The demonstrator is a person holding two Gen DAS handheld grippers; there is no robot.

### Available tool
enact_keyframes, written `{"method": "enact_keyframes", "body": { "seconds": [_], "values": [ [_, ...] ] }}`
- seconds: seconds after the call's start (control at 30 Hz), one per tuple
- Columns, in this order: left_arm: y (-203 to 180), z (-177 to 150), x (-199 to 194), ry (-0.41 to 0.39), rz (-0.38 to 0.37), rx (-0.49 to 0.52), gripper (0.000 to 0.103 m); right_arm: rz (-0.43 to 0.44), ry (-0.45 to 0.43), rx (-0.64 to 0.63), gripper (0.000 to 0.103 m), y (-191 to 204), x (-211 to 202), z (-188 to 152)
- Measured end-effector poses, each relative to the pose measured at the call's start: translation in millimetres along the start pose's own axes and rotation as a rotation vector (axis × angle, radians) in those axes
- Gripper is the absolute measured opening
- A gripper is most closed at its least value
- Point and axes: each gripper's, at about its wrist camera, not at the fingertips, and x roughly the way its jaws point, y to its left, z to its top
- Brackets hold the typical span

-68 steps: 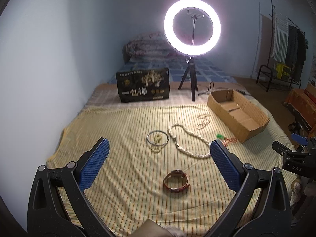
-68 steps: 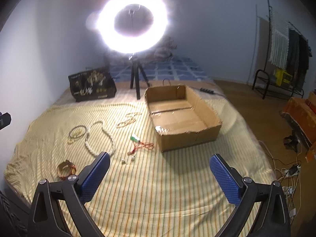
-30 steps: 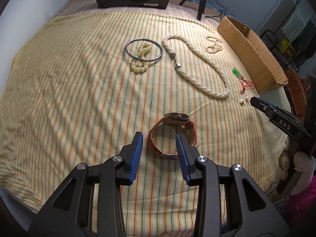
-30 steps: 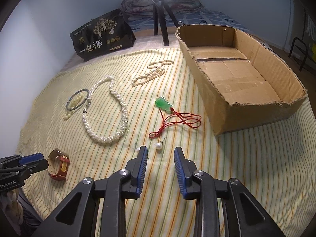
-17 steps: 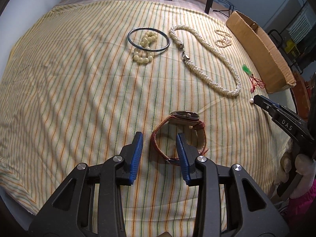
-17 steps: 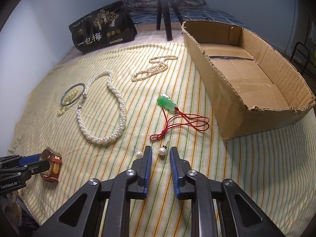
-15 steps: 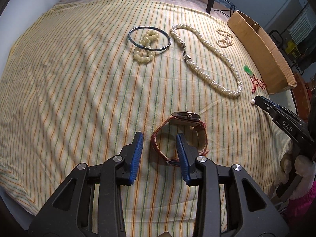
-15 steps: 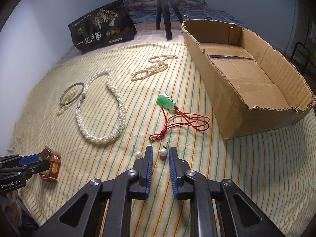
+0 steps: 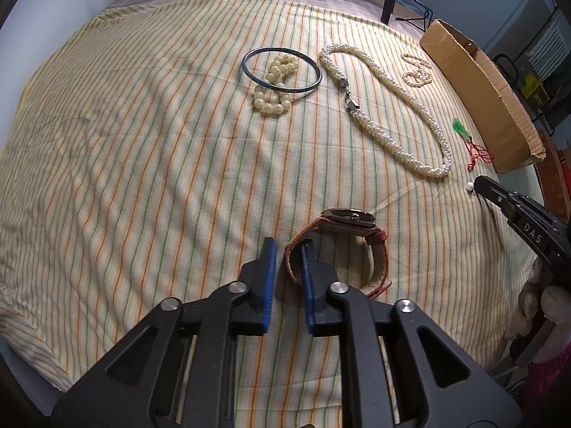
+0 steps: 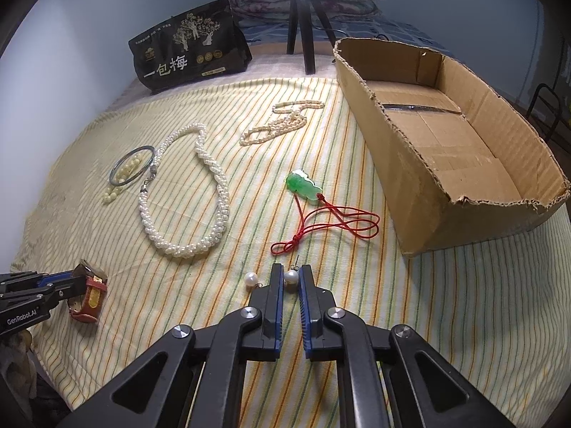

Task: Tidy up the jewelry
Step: 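Lower the left tool onto the brown leather watch and close on it, then carry the watch into the cardboard box and open the left tool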

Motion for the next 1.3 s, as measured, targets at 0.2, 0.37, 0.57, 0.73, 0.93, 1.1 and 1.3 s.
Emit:
{"method": "enact_keyframes", "body": {
  "seconds": [0.2, 0.37, 0.57, 0.73, 0.93, 1.1, 1.3],
  "values": [
    [2.6, -4.2, -2.3, -0.009, 0.001, -0.002, 0.006, 0.001, -0.006, -0.002, 0.006, 0.5, -3.5, 2.0],
    [2.1, -6.3, -11.9, -0.033, -0.007, 0.000, 0.006, 0.013, -0.030, 0.003, 0.006, -0.2, -14.0, 4.1],
    [-1.6, -4.2, -32.6, -0.095, -0.021, 0.002, 0.006, 0.039, -0.073, 0.015, 0.006, 0.2, -33.4, 8.8],
    [-14.1, 0.0, -47.3, -0.134, -0.030, 0.018, 0.006, 0.056, -0.126, 0.009, 0.006, 4.4, -54.1, 16.3],
    [-38.5, 15.1, -64.2, -0.185, -0.063, 0.051, 0.006, 0.060, -0.199, 0.015, 0.006, 0.5, -81.5, 29.8],
    [-63.3, 29.6, -72.4, -0.210, -0.091, 0.073, 0.006, 0.041, -0.239, 0.058, 0.006, -18.4, -94.0, 40.2],
    [-96.0, 48.7, -78.2, -0.237, -0.111, 0.106, 0.006, 0.007, -0.275, 0.116, 0.006, -48.1, -98.1, 54.3]
  ]
}}
